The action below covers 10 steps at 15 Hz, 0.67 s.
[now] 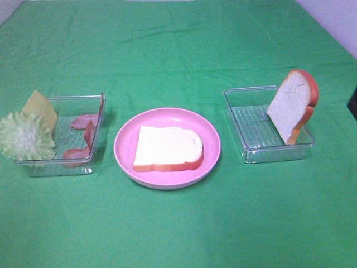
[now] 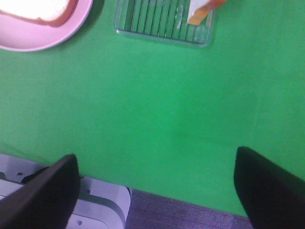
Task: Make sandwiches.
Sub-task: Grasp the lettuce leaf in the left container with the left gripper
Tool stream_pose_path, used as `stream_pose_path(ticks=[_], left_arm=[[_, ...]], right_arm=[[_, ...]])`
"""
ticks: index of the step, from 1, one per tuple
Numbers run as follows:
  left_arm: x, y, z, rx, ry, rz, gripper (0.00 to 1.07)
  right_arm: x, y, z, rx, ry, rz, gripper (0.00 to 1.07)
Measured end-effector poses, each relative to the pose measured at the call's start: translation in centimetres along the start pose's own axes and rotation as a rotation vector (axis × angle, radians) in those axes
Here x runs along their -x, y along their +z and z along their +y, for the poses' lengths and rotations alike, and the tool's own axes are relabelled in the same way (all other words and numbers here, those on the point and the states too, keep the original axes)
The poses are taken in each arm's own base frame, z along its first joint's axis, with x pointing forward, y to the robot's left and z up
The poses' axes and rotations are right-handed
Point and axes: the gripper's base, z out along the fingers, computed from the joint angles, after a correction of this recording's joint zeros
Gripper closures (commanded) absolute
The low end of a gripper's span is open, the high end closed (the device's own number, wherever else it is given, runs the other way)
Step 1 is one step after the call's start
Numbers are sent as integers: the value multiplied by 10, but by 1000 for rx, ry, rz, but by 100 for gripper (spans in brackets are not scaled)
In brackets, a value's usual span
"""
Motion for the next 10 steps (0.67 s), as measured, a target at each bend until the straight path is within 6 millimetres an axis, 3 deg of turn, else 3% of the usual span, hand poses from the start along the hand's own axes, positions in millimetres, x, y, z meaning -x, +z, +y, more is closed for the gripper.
stream_pose_path(ticks=[6, 10], left_arm=[[0, 0, 0, 0, 0, 0, 4], [0, 0, 0, 0, 0, 0, 4]], right_arm=[[-101, -19, -3, 20, 14, -222, 27], [-140, -16, -4, 14, -42, -403, 27]])
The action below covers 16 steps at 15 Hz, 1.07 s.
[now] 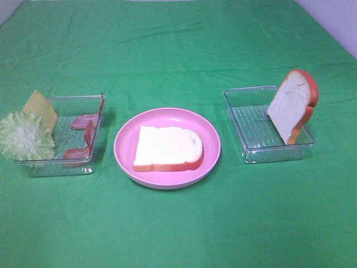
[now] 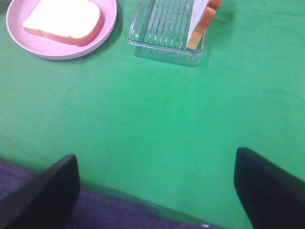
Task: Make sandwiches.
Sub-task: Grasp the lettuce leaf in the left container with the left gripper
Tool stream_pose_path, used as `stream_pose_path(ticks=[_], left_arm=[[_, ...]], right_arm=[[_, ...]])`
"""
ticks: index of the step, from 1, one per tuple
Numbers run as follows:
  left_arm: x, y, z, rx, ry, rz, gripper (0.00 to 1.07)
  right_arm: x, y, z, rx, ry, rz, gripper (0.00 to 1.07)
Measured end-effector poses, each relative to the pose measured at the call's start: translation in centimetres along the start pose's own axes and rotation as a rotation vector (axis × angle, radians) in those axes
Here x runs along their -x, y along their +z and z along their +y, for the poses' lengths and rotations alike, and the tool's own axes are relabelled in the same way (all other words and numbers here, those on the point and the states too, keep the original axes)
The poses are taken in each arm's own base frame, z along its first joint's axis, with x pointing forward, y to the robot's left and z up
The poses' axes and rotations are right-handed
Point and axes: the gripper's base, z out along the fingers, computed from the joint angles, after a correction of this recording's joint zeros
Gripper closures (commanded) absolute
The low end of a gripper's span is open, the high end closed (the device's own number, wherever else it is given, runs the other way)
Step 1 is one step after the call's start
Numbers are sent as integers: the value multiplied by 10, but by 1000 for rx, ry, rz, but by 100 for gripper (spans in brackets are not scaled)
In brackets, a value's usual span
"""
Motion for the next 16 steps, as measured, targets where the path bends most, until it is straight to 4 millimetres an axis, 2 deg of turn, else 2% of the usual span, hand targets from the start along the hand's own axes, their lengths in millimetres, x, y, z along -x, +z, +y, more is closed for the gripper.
stream_pose_path(ticks=[4, 7, 13, 16], left_arm=[[0, 0, 0, 0, 0, 0, 4], [0, 0, 0, 0, 0, 0, 4], [1, 0, -2, -19, -11, -4, 4], [19, 4, 0, -14, -16, -50, 4]], right_arm=[[-28, -8, 5, 38, -52, -189, 27], [-48, 8, 10, 75, -58, -200, 27], [-49, 10, 9, 64, -66, -190, 27], [-49, 11, 8, 51, -60, -189, 27]])
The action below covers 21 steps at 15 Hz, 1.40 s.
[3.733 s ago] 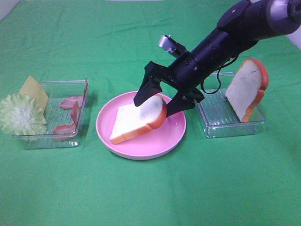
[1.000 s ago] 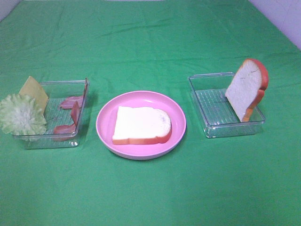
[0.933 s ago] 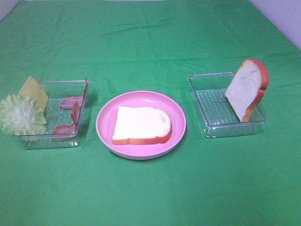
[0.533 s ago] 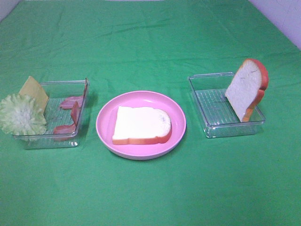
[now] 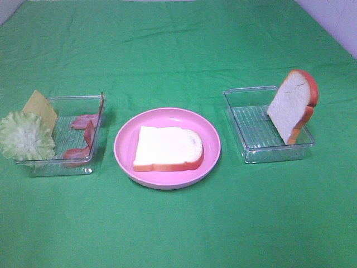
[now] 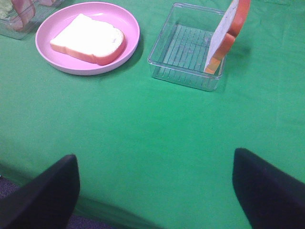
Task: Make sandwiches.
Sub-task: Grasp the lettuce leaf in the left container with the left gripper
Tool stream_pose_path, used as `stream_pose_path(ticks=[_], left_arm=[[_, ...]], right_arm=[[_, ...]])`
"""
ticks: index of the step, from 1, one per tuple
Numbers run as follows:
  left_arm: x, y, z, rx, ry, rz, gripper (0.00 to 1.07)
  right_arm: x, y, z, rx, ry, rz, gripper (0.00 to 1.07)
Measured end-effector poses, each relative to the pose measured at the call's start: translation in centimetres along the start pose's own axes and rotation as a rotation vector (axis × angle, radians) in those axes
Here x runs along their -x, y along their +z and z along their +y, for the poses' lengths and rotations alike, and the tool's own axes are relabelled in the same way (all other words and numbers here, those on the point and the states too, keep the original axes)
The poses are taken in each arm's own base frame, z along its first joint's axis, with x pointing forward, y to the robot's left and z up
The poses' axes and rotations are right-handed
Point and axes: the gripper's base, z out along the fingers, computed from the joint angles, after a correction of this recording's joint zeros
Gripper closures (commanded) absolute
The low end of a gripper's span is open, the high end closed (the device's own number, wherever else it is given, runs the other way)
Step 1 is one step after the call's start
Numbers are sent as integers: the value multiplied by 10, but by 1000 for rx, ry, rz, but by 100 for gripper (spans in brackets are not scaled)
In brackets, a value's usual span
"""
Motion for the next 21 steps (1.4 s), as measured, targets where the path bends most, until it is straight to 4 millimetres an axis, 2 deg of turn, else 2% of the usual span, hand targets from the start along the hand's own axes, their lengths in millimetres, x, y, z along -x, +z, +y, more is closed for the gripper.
stream_pose_path(ticks=[2, 6, 7, 8, 9, 10, 11, 15, 17, 18, 19, 21], left_arm=[[14, 24, 3, 8, -10, 67, 4], [36, 97, 10, 27, -85, 285, 4], [38, 106, 10, 28, -93, 321, 4], [43, 124, 12, 31, -91, 390, 4], [55, 156, 16, 47, -65, 486, 4], [57, 171, 19, 54, -50, 548, 4], [58, 180, 20, 62, -49, 585, 4], [54, 247, 30, 124, -40, 844, 4], [55, 285, 34, 138, -48, 885, 4], [52, 299, 35, 136, -49, 887, 4], [51, 305, 35, 135, -48, 885, 4], [39, 332, 36, 128, -49, 886, 4]], right_arm=[[0, 0, 0, -1, 4, 0, 27], [0, 0, 0, -1, 6, 0, 27], [0, 0, 0, -1, 7, 0, 27], [0, 0, 0, -1, 7, 0, 27], [0, 0, 0, -1, 8, 0, 27], [0, 0, 0, -1, 8, 0, 27], [0, 0, 0, -1, 8, 0, 27], [0, 0, 0, -1, 9, 0, 27], [0, 0, 0, -1, 9, 0, 27], [0, 0, 0, -1, 9, 0, 27], [0, 0, 0, -1, 9, 0, 27], [0, 0, 0, -1, 9, 0, 27]])
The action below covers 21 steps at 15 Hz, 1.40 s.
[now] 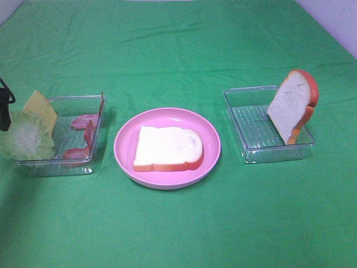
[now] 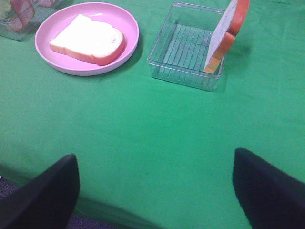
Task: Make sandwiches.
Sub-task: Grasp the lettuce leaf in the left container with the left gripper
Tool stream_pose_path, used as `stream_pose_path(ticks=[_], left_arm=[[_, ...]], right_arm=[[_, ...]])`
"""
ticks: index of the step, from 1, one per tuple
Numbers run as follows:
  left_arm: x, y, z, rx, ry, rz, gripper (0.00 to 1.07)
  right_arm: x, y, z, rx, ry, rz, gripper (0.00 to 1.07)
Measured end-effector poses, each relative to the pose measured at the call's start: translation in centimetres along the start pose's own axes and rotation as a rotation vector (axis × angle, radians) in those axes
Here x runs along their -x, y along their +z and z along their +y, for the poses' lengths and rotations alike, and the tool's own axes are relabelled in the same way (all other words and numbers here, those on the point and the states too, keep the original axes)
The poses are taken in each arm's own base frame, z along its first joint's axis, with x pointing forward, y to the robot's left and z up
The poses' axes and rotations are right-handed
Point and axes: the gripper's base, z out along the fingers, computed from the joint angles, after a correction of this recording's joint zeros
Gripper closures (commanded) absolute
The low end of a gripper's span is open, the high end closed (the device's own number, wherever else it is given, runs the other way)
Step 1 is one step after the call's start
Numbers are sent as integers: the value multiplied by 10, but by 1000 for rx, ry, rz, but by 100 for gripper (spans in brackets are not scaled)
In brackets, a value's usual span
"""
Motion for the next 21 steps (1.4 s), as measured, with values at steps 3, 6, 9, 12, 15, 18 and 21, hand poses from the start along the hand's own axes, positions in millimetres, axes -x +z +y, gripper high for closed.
stream_pose_path(ticks=[3, 6, 9, 12, 15, 18, 21], left_arm=[[8, 32, -7, -54, -28, 0, 8], [8, 39, -10, -72, -20, 6, 25], [8, 40, -10, -72, -20, 1, 57], [11, 39, -10, -73, -20, -27, 78], [12, 39, -10, -74, -20, -42, 90], [14, 39, -10, -79, -27, -60, 96], [14, 39, -10, -82, -31, -60, 96]], right_arm=[[0, 0, 0, 0, 0, 0, 27], [0, 0, 0, 0, 0, 0, 27], [0, 0, 0, 0, 1, 0, 27], [0, 0, 0, 0, 2, 0, 27], [0, 0, 0, 0, 2, 0, 27], [0, 0, 0, 0, 2, 0, 27], [0, 0, 0, 0, 2, 0, 27]])
